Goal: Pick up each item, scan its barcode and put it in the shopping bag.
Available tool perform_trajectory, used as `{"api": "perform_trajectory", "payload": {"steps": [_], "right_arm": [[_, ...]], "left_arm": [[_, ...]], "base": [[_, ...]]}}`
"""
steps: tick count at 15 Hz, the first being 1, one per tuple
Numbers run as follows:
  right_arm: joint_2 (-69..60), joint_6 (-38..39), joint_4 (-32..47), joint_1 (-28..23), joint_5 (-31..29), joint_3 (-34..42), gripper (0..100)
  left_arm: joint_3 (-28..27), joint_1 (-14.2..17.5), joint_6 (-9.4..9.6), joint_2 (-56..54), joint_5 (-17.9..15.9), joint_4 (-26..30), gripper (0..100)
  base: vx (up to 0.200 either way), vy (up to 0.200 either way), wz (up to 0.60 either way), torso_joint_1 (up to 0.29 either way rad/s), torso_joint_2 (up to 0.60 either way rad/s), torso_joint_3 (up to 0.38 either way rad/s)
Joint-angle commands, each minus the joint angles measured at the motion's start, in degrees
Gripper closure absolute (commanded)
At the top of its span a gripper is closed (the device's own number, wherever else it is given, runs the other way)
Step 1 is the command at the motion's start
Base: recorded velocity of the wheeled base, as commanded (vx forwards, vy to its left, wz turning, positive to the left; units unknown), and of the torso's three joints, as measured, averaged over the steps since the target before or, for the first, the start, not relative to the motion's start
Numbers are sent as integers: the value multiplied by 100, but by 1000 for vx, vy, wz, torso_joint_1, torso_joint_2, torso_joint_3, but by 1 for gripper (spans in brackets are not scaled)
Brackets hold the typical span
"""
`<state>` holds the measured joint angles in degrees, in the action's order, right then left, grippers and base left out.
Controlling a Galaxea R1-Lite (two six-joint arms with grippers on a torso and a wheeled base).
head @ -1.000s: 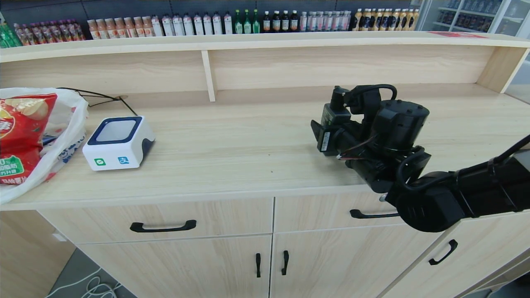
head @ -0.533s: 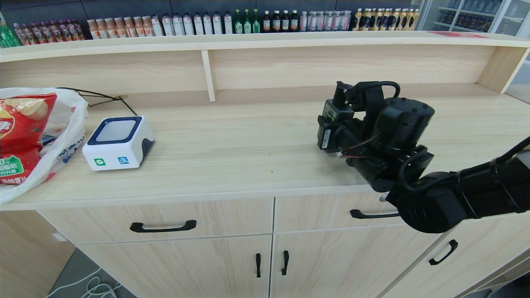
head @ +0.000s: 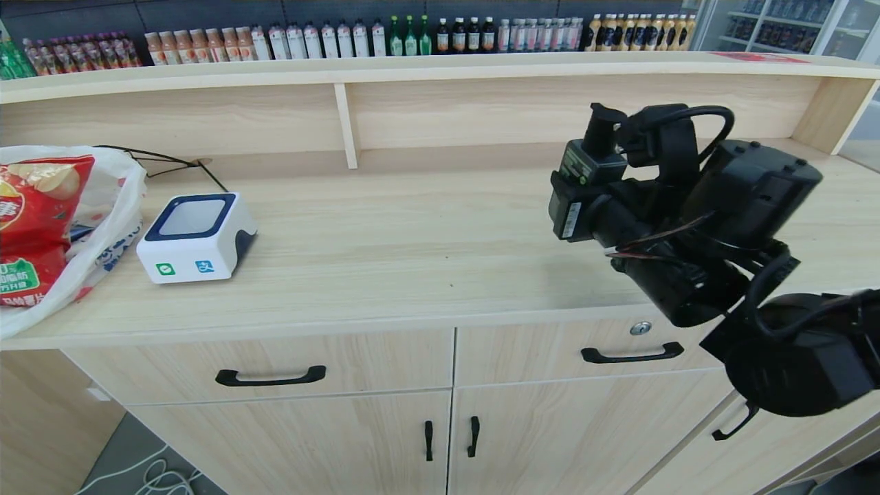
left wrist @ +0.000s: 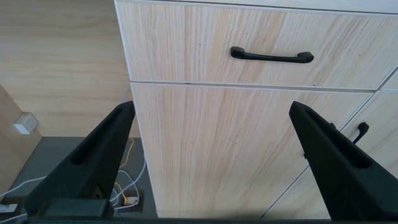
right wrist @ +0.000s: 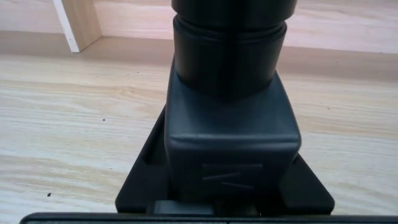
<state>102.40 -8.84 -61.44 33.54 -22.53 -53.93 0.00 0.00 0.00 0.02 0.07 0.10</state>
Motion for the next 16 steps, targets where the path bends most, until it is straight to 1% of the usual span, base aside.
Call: {"api": "perform_trajectory", "payload": {"steps": [1,2,3,6,10,12,13,14,15,16], "right_arm": [[-897,-39,1,30,29,673,100],[-1082,-39,1,30,20,867,100],[-1521,-48,9,30,12,1359,100],[-2286,-127,9,30,3,2132,100],[-2954,5,27,21,91,2756,100],[-3033,269,27,21,390,2862,100],[-3156,409,36,21,803,2959,100],[-3200,488,44,13,978,2994,100],[-3270,778,44,13,1365,3099,100],[-3314,1007,44,13,1611,3213,100]], "left_arm": [[0,0,0,-2,1,-1,0],[0,0,0,-2,1,-1,0],[0,0,0,-2,1,-1,0],[0,0,0,-2,1,-1,0],[0,0,0,-2,1,-1,0],[0,0,0,-2,1,-10,0],[0,-9,0,-2,1,-10,0],[0,0,0,-2,1,-10,0],[0,0,0,-2,1,-10,0],[0,0,0,-2,1,-10,0]], "base": [[0,0,0,0,0,0],[0,0,0,0,0,0],[0,0,0,0,0,0],[0,0,0,0,0,0],[0,0,0,0,0,0],[0,0,0,0,0,0],[0,0,0,0,0,0],[0,0,0,0,0,0],[0,0,0,0,0,0],[0,0,0,0,0,0]]}}
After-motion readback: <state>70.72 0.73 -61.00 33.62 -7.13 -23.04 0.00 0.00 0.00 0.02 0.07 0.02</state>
